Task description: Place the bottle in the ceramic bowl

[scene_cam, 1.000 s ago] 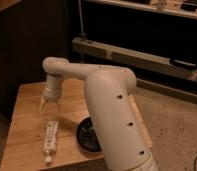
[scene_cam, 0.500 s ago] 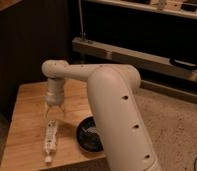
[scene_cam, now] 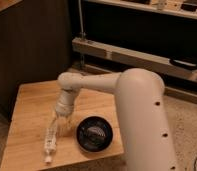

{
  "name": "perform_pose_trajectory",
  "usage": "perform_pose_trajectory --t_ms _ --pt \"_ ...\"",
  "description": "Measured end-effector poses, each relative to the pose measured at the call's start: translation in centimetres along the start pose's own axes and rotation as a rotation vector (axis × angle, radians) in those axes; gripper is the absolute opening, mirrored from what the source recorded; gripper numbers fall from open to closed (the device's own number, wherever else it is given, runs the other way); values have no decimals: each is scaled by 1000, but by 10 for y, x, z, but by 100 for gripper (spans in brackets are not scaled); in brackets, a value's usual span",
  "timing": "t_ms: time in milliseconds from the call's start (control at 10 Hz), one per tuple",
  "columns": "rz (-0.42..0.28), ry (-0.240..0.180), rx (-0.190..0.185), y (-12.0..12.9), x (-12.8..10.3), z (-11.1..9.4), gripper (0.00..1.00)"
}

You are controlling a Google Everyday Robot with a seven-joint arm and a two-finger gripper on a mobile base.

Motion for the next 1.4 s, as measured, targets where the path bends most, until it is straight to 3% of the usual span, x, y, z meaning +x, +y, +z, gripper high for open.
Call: perform_pose_trajectory --t_ms 100,200,300,400,500,600,700,800,900,1100,1400 --pt "-28 -20 -107 1 2 1 65" --pt "-69 -36 -238 6 3 4 65" --pt "-84 -42 -285 11 2 5 65" --pt "-88 -44 -295 14 2 6 65" --pt "-112 -76 -226 36 3 9 65" --pt "-105 -105 -104 44 6 10 65" --pt "-95 -127 -12 50 9 12 65" --pt "-80 -148 47 53 12 12 65" --pt "-57 -168 87 50 16 13 65" --pt "-24 -194 120 42 23 17 65" --pt "15 -216 129 25 26 24 65"
